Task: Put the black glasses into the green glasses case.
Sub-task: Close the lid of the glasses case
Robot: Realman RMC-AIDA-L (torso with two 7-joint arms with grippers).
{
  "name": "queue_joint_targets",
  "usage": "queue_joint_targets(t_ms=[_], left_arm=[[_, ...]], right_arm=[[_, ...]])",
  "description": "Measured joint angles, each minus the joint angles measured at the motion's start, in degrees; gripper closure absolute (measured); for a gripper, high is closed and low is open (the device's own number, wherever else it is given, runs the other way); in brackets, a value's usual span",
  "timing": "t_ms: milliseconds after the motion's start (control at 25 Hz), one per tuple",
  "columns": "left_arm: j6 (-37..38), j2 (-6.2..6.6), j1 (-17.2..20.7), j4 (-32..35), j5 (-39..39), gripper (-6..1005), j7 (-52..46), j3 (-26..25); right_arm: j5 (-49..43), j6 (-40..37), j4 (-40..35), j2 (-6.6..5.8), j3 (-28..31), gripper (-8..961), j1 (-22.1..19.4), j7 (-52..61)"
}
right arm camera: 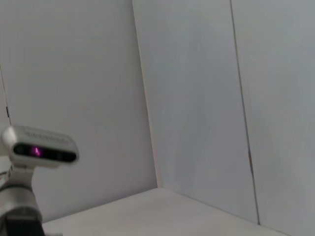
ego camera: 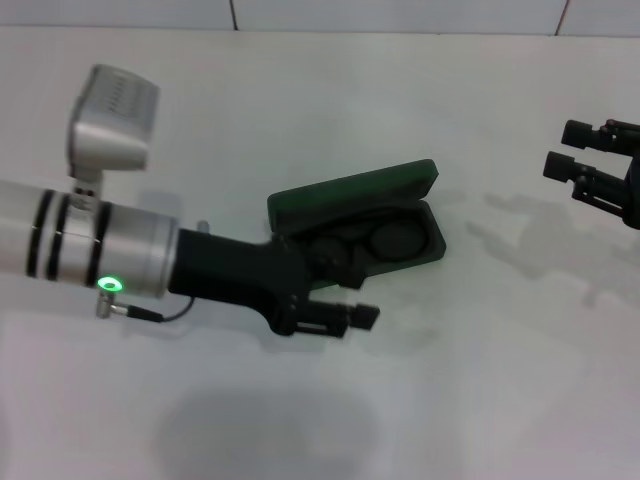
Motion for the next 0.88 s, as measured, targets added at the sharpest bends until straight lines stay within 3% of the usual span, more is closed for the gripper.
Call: queue_joint_targets(t_ms=[320, 880], left_arm=[[-9.0, -0.41, -3.5, -5.6, 1.8, 394, -2.4, 3.1], [-16.0, -0.37, -3.4, -5.8, 2.0, 392, -6.2, 6.9]], right_arm=[[0.1, 0.0, 0.5, 0.01, -0.2, 496, 0.2, 0.0], [0.2, -0.6, 0.6, 0.01, -0.3, 496, -0.1, -0.1]])
